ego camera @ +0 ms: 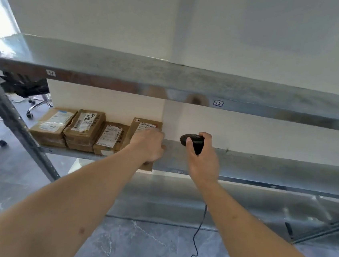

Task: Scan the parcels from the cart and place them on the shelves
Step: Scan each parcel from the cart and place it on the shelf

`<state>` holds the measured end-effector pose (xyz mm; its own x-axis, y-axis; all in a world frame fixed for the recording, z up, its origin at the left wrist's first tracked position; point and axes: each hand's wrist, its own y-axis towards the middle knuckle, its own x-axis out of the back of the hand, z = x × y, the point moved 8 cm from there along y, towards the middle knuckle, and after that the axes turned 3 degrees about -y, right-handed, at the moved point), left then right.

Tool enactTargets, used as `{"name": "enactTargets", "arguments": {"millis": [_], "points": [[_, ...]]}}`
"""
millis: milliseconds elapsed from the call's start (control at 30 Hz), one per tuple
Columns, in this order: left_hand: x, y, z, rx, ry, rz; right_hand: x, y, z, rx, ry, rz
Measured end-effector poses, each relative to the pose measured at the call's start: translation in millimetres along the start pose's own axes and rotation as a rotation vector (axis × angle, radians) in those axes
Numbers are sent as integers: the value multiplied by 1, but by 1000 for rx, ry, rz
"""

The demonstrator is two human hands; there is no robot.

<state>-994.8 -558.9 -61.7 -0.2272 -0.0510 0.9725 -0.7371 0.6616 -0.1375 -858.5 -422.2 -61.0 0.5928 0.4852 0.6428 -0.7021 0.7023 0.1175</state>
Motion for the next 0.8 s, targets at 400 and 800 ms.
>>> {"name": "enactTargets", "arguments": {"millis": [400, 800], "points": [[31, -78, -116, -388, 89, -62, 118, -135, -9, -131, 21, -351], [34, -183, -340, -760, 61, -105, 306, -267, -77, -256, -15, -689]]}}
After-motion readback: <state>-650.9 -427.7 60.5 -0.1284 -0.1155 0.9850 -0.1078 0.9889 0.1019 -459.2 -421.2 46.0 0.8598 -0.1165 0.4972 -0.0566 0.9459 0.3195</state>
